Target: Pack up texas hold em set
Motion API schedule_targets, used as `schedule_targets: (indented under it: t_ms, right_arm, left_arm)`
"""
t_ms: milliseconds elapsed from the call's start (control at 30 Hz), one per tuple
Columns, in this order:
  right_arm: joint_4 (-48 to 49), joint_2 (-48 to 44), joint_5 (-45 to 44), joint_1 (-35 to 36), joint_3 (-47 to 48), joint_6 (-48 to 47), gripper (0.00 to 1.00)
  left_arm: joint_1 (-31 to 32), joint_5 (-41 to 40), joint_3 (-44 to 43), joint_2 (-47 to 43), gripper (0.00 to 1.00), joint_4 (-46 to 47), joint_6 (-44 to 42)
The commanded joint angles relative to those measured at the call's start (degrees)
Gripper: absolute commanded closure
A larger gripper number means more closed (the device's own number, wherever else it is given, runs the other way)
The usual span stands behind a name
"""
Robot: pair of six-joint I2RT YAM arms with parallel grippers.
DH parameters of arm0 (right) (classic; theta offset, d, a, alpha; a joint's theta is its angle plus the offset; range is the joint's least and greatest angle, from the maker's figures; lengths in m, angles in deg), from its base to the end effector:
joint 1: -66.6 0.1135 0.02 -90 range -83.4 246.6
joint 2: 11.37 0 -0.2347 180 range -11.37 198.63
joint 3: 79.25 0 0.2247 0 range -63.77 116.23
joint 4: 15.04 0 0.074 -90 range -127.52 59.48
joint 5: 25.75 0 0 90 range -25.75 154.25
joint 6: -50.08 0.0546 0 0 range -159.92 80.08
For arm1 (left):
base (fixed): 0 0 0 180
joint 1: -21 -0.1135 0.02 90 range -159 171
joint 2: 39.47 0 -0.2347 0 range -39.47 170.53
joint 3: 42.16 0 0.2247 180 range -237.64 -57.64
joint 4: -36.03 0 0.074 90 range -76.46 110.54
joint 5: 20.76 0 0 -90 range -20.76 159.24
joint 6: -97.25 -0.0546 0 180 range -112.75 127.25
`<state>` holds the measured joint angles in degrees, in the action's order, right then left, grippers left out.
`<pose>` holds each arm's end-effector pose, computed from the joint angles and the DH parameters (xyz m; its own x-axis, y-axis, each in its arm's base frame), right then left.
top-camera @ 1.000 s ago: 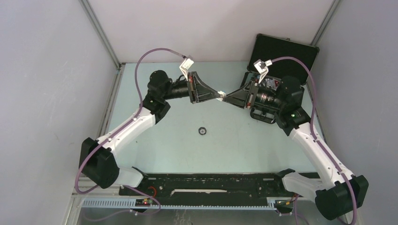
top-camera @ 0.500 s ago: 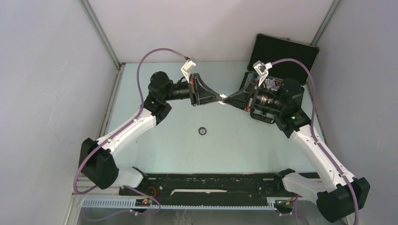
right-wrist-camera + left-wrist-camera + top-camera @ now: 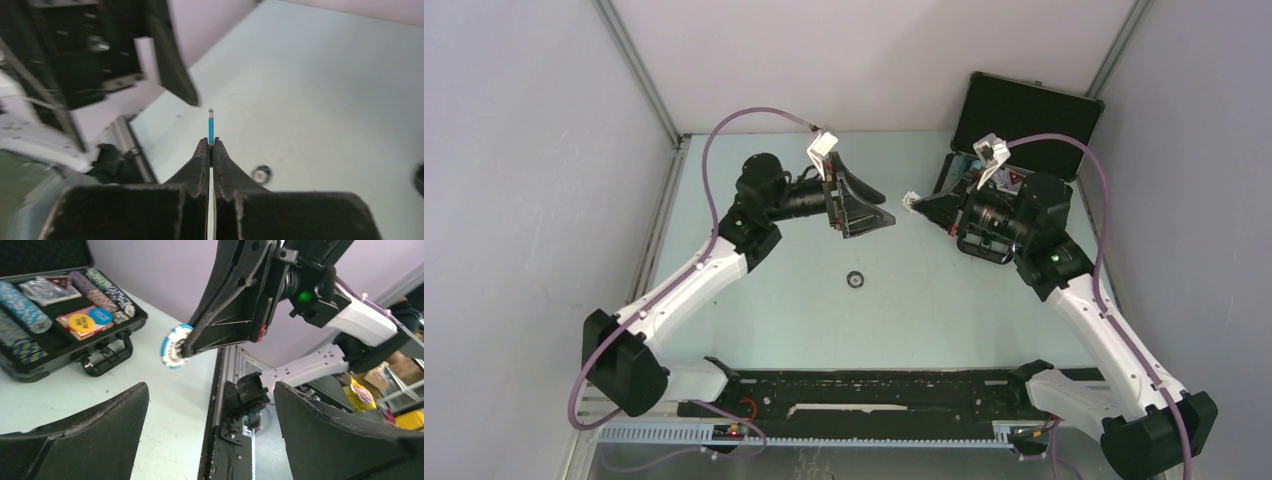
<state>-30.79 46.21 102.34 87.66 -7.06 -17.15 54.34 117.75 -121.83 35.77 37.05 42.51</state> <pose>0.2012 0.1136 0.3660 -0.3493 0.1919 -0.9171 -0.7843 0.4756 0.3983 0.2231 -0.1957 0.3683 -0.5050 -0.1255 -0.8539 0.8518 0.0871 -0.5166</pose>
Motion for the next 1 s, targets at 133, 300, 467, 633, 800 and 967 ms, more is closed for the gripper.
schedule_targets:
  t_ms: [133, 300, 467, 633, 800, 967]
  right_arm:
    - [-11.8, 2.3, -19.8, -4.0, 0.2, -25.1, 1.00]
    - [-10.0, 13.5, -12.9, -10.7, 4.0, -28.8, 1.00]
    - [-17.6, 24.5, -22.4, -12.8, 13.6, -40.3, 1.00]
    - [-23.2, 32.1, -30.1, -14.1, 20.5, -49.4, 1.00]
    - [-28.2, 39.2, -34.4, -13.8, 27.2, -54.3, 1.00]
    - [-30.9, 43.5, -36.6, -13.2, 28.8, -58.3, 1.00]
  left_arm:
    - [-1.7, -20.1, -1.4, -5.8, 0.00, -13.7, -7.7]
    - [-4.0, -20.8, -2.3, -4.1, 0.00, -15.9, -5.3]
    - [-4.7, -21.1, -2.0, -4.0, 0.00, -15.4, -4.9]
    - [-6.5, -18.6, -1.6, -3.7, 0.00, -13.6, -3.4]
    - [-10.3, -13.1, 0.8, -1.2, 0.00, -5.0, 4.2]
    - [-13.3, -10.1, 1.4, 1.0, 0.00, -0.5, 9.0]
